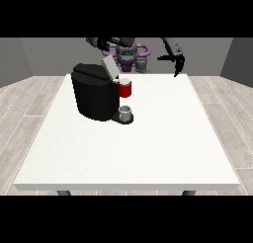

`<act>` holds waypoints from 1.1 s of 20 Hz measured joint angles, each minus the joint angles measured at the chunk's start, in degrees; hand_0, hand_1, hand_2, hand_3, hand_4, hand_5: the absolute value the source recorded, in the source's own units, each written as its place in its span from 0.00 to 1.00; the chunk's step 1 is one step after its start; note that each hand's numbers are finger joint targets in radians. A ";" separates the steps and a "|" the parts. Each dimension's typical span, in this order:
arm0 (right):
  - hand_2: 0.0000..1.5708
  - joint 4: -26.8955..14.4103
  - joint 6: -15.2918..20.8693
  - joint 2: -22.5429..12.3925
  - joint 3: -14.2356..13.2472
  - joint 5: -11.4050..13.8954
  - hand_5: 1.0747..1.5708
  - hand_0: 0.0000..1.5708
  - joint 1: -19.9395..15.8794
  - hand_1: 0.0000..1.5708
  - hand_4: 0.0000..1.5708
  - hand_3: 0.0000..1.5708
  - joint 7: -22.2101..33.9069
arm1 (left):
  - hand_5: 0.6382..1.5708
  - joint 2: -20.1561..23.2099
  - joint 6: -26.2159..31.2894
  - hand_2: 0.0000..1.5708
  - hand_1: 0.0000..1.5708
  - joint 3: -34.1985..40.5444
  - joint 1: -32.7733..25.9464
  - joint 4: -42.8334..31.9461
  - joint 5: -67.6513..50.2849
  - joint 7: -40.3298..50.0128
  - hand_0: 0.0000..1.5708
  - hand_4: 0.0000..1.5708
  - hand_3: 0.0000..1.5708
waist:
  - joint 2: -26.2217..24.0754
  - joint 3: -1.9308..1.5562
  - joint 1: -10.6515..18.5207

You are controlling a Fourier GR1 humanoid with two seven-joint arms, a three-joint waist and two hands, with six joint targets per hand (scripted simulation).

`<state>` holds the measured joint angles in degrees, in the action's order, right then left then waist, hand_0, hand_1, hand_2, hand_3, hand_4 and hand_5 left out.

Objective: Insert the coffee pod into the coffee machine and close the lid

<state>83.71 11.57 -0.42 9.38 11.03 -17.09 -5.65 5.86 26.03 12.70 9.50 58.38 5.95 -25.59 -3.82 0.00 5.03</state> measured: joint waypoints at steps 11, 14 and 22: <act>0.00 -10.76 -0.34 -2.98 -9.83 -2.11 1.00 0.00 -8.88 0.00 0.26 0.00 -2.45 | 1.00 -0.34 -0.79 0.00 0.00 -3.17 -4.23 8.40 -0.26 -1.24 0.00 0.24 0.00 | 4.63 -0.01 2.18; 0.00 -13.78 -0.86 -3.20 -11.18 -2.83 1.00 0.00 -10.85 0.00 0.29 0.00 -3.88 | 1.00 -0.47 -1.38 0.00 0.00 -3.08 -3.83 9.68 -1.17 0.17 0.00 0.19 0.00 | 5.74 -0.01 2.32; 0.00 -19.62 -0.97 -4.87 -14.39 -3.75 1.00 0.00 -16.45 0.00 0.28 0.00 -5.87 | 1.00 0.57 -0.88 0.00 0.00 -3.00 -3.62 11.53 -3.12 0.60 0.00 0.18 0.00 | 7.67 0.22 3.02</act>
<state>64.09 10.60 -5.29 -5.01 7.28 -33.54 -11.52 6.43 25.15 9.70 5.88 69.91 2.84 -24.99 3.86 0.22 8.05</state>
